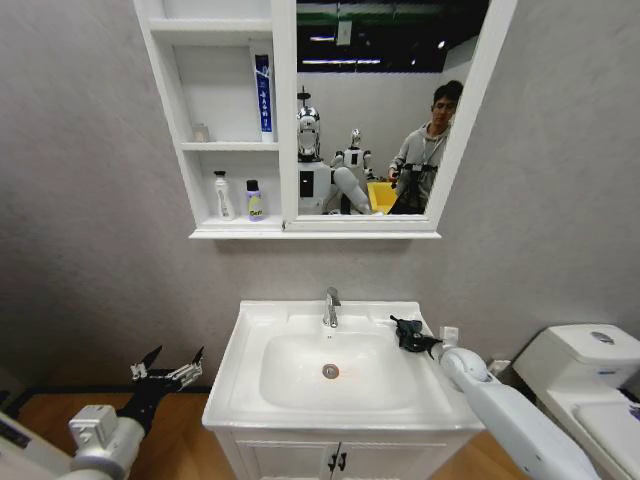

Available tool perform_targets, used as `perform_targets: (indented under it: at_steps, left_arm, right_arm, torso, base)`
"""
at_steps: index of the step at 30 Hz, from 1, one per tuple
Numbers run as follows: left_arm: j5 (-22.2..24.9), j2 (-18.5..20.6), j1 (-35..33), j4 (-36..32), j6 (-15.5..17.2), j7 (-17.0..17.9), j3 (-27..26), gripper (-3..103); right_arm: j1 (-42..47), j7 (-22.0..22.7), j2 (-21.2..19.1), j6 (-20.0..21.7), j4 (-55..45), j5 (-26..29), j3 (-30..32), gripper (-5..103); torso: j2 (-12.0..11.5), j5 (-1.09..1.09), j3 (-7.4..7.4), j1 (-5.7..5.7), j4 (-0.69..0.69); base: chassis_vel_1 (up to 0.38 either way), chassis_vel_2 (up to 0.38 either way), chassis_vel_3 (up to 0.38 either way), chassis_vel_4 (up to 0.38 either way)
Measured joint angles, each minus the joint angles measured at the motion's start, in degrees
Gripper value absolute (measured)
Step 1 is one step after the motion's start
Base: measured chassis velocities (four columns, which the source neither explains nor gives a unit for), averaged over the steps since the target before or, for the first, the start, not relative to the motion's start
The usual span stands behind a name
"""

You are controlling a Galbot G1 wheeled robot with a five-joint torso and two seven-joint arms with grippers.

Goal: Move facial cleanser and shampoo from washbasin to cabinet, then wipe washbasin with towel.

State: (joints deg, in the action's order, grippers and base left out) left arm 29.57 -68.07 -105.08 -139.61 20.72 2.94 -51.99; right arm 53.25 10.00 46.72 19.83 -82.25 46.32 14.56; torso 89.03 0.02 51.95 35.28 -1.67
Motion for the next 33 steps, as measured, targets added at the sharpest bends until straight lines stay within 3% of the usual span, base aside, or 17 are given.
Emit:
perform_targets:
  at_steps: [1, 5, 11, 16, 22, 33]
  left_arm:
    - [0.00, 0.00, 0.00, 0.00, 0.00, 0.01, 0.00, 100]
    - [0.00, 0.00, 0.00, 0.00, 0.00, 0.01, 0.01, 100]
    - [0.00, 0.00, 0.00, 0.00, 0.00, 0.01, 0.01, 100]
    - [0.00, 0.00, 0.00, 0.00, 0.00, 0.01, 0.00, 100]
    - [0.00, 0.00, 0.01, -0.01, 0.00, 0.00, 0.01, 100]
    - [0.00, 0.00, 0.00, 0.00, -0.01, 0.00, 0.01, 100]
  right_arm:
    - [1.23, -1.30, -0.83, -0.85, -3.02, -2.44, 1.15, 3]
    - [5.65, -1.29, -2.78, -0.06, -15.62, -1.30, 3.74, 3]
    - [12.40, 0.47, -2.59, 1.06, -23.96, -3.10, 2.72, 3]
    - [12.95, 2.65, -0.67, 2.30, -21.24, -3.58, -2.52, 3]
    - [7.04, 5.90, 2.46, 5.70, -12.25, -0.65, -9.52, 3]
    - [0.87, 7.98, 4.87, 6.24, -3.05, -0.07, -17.52, 3]
  torso:
    - [0.00, -0.03, 0.00, 0.00, -0.01]
    - [0.00, -0.04, -0.01, 0.00, 0.01]
    - [0.01, -0.04, -0.01, -0.01, -0.01]
    - [0.01, -0.02, -0.01, -0.02, 0.00]
    - [0.00, -0.01, 0.00, -0.01, 0.02]
    - [0.00, -0.03, 0.00, -0.01, 0.00]
  base:
    - [0.000, 0.000, 0.000, 0.000]
    - [0.000, 0.000, 0.000, 0.000]
    - [0.000, 0.000, 0.000, 0.000]
    - [0.000, 0.000, 0.000, 0.000]
    - [0.000, 0.000, 0.000, 0.000]
    - [0.000, 0.000, 0.000, 0.000]
